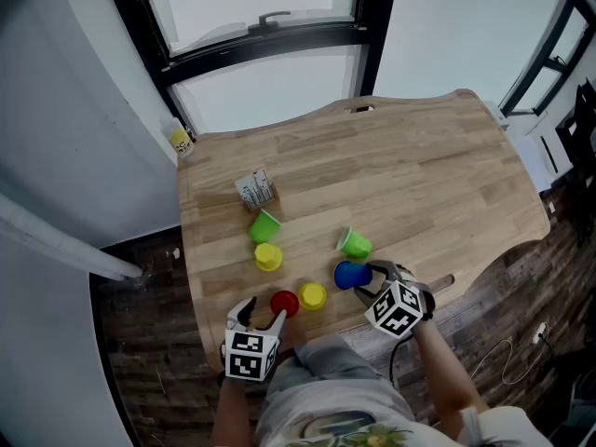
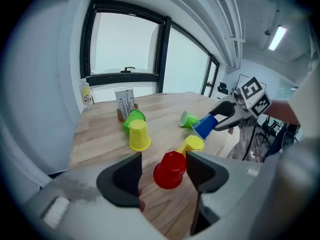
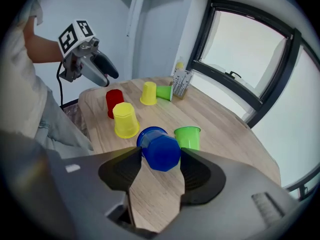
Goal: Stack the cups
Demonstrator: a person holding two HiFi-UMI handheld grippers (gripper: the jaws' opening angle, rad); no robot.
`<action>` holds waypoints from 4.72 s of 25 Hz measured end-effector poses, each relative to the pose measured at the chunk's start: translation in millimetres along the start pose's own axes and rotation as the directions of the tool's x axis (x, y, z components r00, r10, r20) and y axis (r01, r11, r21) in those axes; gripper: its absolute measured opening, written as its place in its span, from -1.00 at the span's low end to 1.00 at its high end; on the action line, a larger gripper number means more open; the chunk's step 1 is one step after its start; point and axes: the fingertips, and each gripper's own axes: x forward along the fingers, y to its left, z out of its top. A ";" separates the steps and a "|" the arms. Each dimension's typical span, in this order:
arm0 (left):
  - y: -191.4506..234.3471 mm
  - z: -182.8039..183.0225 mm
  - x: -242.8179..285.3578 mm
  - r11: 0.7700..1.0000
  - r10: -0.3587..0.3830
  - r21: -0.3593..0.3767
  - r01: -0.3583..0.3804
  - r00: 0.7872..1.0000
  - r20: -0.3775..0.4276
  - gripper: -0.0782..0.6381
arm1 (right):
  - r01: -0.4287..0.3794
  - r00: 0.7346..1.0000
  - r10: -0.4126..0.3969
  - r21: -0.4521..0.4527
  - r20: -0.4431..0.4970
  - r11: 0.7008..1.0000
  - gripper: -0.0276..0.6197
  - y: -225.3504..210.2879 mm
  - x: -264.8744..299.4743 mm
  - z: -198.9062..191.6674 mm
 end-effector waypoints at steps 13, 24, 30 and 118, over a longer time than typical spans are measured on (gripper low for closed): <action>-0.1 0.1 -1.7 1.000 -0.001 0.003 0.001 1.000 0.006 0.02 | -0.024 0.998 0.021 -0.053 -0.062 0.998 -0.16 25.3 10.4 2.0; 1.2 -1.5 -5.0 1.000 -0.007 -0.006 0.007 1.000 0.009 0.02 | -0.034 0.996 0.029 -0.060 -0.079 0.998 -0.16 34.2 22.4 5.9; 2.4 -3.9 -4.2 1.000 -0.011 -0.009 0.011 1.000 0.009 0.02 | -0.028 0.997 0.023 -0.060 -0.077 0.998 -0.16 36.7 27.9 9.4; 131.9 74.0 139.0 0.975 -0.199 -0.121 0.185 0.973 -0.117 0.02 | -0.016 0.990 0.068 0.373 -0.127 0.928 -0.01 -66.7 80.0 -36.6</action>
